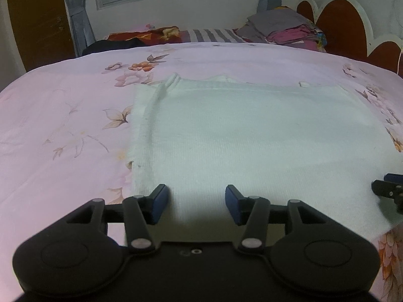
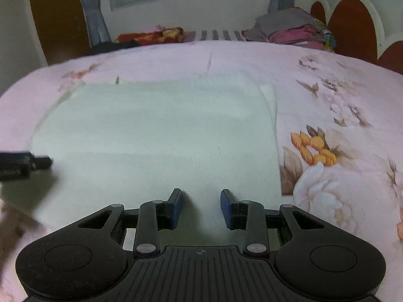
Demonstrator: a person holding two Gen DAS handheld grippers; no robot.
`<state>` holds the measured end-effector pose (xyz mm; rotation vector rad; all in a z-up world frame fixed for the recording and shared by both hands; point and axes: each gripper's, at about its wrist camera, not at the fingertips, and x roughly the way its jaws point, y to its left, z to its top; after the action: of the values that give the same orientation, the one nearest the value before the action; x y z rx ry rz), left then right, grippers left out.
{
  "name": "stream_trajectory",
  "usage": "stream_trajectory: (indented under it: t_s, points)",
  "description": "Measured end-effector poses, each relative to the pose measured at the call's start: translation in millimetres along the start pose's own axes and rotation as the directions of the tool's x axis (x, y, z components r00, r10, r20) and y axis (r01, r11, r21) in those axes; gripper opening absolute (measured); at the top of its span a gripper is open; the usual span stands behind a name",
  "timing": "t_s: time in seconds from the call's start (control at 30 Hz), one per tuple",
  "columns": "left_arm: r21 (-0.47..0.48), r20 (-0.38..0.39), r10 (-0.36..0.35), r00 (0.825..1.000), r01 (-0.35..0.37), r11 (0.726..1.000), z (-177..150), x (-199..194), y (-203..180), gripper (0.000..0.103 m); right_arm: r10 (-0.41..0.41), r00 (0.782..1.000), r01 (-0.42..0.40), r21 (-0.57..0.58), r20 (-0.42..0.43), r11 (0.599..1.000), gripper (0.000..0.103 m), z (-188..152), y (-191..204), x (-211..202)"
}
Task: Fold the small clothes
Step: 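Press and smooth the folded sweater with both open grippers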
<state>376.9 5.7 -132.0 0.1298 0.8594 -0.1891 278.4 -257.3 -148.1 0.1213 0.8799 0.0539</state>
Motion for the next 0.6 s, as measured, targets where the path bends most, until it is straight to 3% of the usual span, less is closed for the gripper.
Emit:
stream_trajectory:
  t_s: [0.2, 0.6]
  points:
    - [0.02, -0.004, -0.02, 1.0, 0.02, 1.0, 0, 1, 2, 0.053, -0.107, 0.994, 0.108, -0.056, 0.014, 0.993, 0.034, -4, 24, 2]
    - [0.031, -0.026, -0.065, 0.998, 0.066, 0.997, 2, -6, 8, 0.057, -0.192, 0.981, 0.192, -0.048, 0.001, 0.98, 0.035, -2, 36, 3]
